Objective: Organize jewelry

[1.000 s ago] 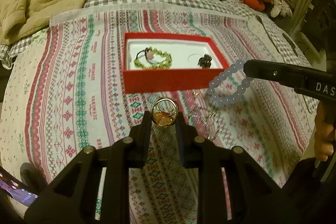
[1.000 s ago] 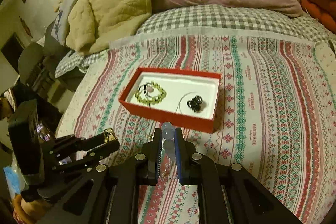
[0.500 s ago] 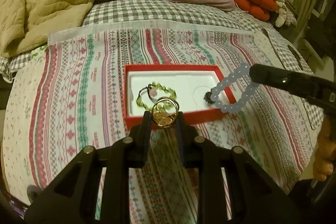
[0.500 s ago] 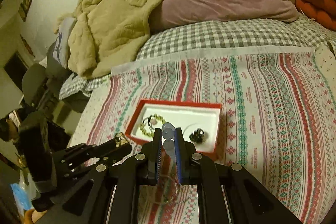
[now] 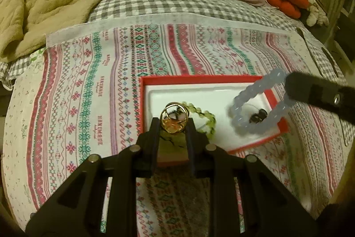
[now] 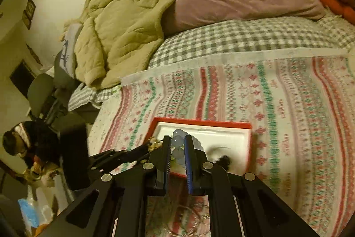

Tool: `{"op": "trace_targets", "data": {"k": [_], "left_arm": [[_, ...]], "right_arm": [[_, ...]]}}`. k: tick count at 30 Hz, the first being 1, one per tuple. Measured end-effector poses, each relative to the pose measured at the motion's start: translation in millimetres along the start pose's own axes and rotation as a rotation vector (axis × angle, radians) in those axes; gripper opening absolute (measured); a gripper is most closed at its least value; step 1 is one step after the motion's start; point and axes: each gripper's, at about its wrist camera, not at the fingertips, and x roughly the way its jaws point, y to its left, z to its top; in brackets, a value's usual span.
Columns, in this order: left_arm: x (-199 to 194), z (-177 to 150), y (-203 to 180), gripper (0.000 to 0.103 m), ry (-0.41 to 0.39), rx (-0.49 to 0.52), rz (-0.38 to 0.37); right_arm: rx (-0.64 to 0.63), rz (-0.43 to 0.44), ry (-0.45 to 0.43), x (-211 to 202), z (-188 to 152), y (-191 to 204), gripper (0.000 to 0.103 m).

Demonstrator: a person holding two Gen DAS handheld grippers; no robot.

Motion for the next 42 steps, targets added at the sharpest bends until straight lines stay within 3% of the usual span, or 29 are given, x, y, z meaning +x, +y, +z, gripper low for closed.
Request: {"op": "trace_targets", "data": {"k": [3,9,16,21,28,30,32,37,42], "left_arm": [[2,2,0,0.025,-0.003,0.004,0.005],[6,6,-2,0.025,-0.002,-0.007,0.002],[10,9,-6,0.026,0.000,-0.023,-0.002],[-4,9,-7,0.052,-0.031,-0.033,0.004],[-26,4,-15,0.064,-0.047,-0.022,0.005],[-32,0,-17,0.070,-0.048,-0.017,0.010],[-36,-4,-19,0.074,-0.049,-0.014,0.024],[-42,-15,-17,0.080,-0.015,-0.036,0.045],[-47,-28,-10,0.084,0.015,-0.070,0.038]], "right_arm": [[0.000,-0.023,0.014,11,-1,-4,0.012],[0.010,-0.154,0.035,24,-3,-28,0.012],[0.008,-0.205,0.030,27,-1,-42,0.012],[0.018,-0.207,0.027,22,3,-46,0.019],[-0.011,-0.208,0.030,2,-1,-40,0.021],[-0.013,-0.214,0.031,-4,-4,-40,0.028],[-0.010,-0.211,0.022,-11,-7,-41,0.052],[-0.022,-0.225,0.024,-24,-16,-39,0.057],[-0.032,-0.255,0.044,-35,-31,-39,0.073]]}}
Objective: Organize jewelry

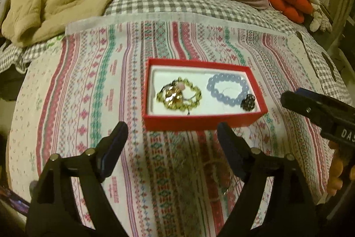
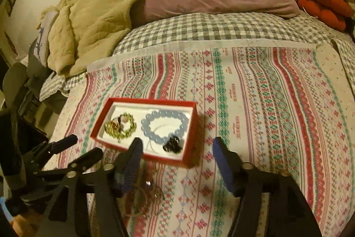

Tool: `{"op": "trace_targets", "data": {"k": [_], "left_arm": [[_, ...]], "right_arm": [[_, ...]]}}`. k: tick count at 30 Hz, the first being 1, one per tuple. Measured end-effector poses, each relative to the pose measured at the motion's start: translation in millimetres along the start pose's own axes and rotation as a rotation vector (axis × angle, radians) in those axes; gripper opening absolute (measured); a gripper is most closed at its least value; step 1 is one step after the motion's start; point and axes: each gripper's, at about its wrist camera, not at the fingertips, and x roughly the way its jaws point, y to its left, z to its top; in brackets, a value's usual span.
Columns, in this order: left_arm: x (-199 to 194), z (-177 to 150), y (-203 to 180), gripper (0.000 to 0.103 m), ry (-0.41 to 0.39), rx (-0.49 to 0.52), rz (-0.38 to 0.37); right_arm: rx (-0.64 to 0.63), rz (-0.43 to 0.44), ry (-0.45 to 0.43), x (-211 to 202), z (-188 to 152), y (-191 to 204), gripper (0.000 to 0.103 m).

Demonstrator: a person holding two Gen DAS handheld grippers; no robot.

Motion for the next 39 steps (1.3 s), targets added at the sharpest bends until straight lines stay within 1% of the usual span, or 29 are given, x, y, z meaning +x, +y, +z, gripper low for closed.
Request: {"op": "trace_targets", "data": {"k": [2,5,8,12,15,25,28,29,37,38,39], "left_arm": [[-2,-6,3,0.085,0.010,-0.007,0.000],[-4,-14,6,0.091,0.024,-0.017,-0.003],[-2,-24,11,0.093,0.045,-0.031,0.002],[1,-40,18,0.093,0.085,-0.037,0.013],[6,-51,22,0.093,0.114,-0.037,0.021],[28,-81,29,0.093,0.208,-0.013,0.029],[28,-83,27,0.093,0.205,-0.002,0.032],[28,-83,27,0.093,0.201,0.000,0.029],[22,-76,14,0.093,0.163,-0.026,-0.075],[22,-75,10,0.092,0.162,-0.023,-0.091],[23,-74,8,0.087,0.160,-0.018,-0.098]], "right_arm": [[-0.015,-0.016,0.009,-2,-6,0,0.078],[-0.041,-0.042,0.037,0,-20,1,0.084],[-0.055,-0.057,0.076,5,-32,2,0.084],[-0.072,-0.070,0.150,15,-51,1,0.084],[-0.096,-0.090,0.188,20,-63,0,0.084],[-0.089,-0.093,0.293,33,-94,-8,0.084],[-0.097,-0.094,0.310,38,-98,-5,0.084],[-0.099,-0.092,0.313,39,-98,-4,0.084],[-0.077,-0.080,0.303,44,-92,3,0.084],[-0.074,-0.080,0.303,44,-90,3,0.084],[-0.070,-0.080,0.303,45,-89,2,0.084]]}}
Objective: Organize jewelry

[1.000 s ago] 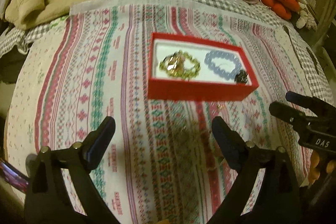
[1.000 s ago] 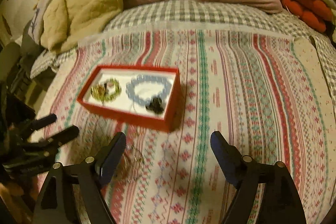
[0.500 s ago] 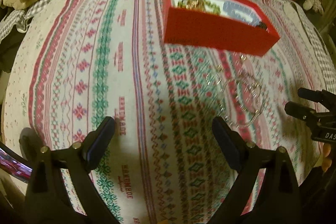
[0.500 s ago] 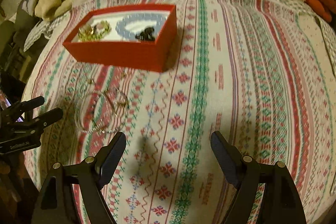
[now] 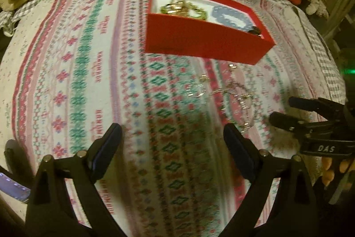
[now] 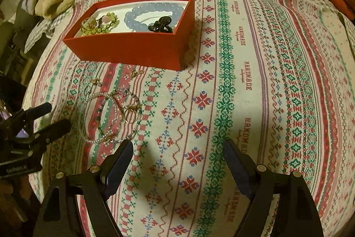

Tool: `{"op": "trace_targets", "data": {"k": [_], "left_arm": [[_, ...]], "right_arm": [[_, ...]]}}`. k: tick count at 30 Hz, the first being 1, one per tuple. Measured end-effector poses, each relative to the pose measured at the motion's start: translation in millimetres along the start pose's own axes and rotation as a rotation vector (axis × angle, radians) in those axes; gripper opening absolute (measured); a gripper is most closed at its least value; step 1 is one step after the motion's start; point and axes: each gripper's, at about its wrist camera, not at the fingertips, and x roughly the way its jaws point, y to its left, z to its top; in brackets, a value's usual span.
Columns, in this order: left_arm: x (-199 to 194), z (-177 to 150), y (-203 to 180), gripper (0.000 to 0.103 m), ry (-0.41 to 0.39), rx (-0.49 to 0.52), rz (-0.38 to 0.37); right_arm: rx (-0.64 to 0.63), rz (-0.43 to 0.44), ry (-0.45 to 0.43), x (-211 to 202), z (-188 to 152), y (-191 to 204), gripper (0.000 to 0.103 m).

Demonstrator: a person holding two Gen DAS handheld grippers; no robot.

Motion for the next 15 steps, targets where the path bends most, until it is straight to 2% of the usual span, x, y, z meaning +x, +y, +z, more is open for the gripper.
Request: {"op": "trace_targets", "data": {"k": [4,6,10,12,15], "left_arm": [[7,2,-16,0.070,0.013,0.031,-0.016],[12,5,-22,0.054,0.025,0.053,-0.014],[18,7,-34,0.040,0.031,0.079,0.002],[20,7,-37,0.024,0.032,0.092,0.014],[21,7,-41,0.009,0.033,0.114,0.021]], "right_arm": [[0.014,0.002,-0.003,0,6,-4,0.084],[0.019,0.004,-0.003,0,8,-5,0.084],[0.022,0.006,-0.006,-1,7,-5,0.084],[0.019,0.008,-0.008,-2,6,-5,0.084],[0.017,0.007,-0.012,-4,7,-4,0.084]]}}
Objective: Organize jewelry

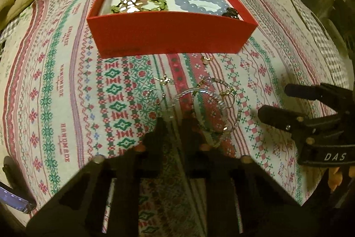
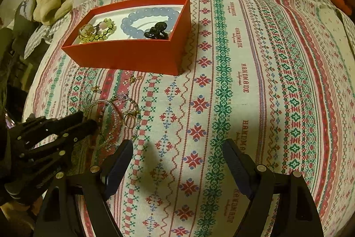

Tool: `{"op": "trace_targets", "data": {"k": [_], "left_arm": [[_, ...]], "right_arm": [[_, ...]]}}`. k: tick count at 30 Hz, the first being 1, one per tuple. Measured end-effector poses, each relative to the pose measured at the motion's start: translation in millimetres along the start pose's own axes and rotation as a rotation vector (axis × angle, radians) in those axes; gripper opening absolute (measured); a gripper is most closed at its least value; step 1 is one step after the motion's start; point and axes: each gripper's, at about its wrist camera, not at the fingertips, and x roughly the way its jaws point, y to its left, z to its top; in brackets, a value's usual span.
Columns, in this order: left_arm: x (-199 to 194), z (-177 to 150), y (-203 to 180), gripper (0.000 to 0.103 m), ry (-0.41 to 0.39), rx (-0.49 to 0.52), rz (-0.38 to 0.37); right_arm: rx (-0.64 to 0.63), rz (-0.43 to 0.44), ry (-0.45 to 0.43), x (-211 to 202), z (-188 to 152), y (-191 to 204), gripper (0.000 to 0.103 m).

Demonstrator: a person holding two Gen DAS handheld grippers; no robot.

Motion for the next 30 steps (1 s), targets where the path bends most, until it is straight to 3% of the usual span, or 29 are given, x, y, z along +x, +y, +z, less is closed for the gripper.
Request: {"op": "trace_targets", "data": {"k": [3,12,18,22,26,30], "left_arm": [[-3,-2,2,0.005,-0.006,-0.001,-0.011],[-33,-17,32,0.005,-0.054,-0.026,-0.025],[-35,-26,44,0.005,-0.046,-0.038,-0.014],[-29,-31,51,0.005,-0.025,-0.049,-0.004],[-23,-35,55,0.005,-0.010,-0.054,-0.003],[-21,-36,52,0.005,-0.005,-0.041,0.007]], "right_arm": [[0.003,0.001,-0.006,-2,1,1,0.084],[-0.003,0.021,-0.022,-4,4,10,0.084],[0.002,0.067,-0.004,3,8,25,0.083],[0.002,0.110,0.050,18,5,39,0.059],[-0.080,0.012,0.040,27,-3,59,0.057],[-0.108,-0.017,0.022,26,-7,67,0.049]]}}
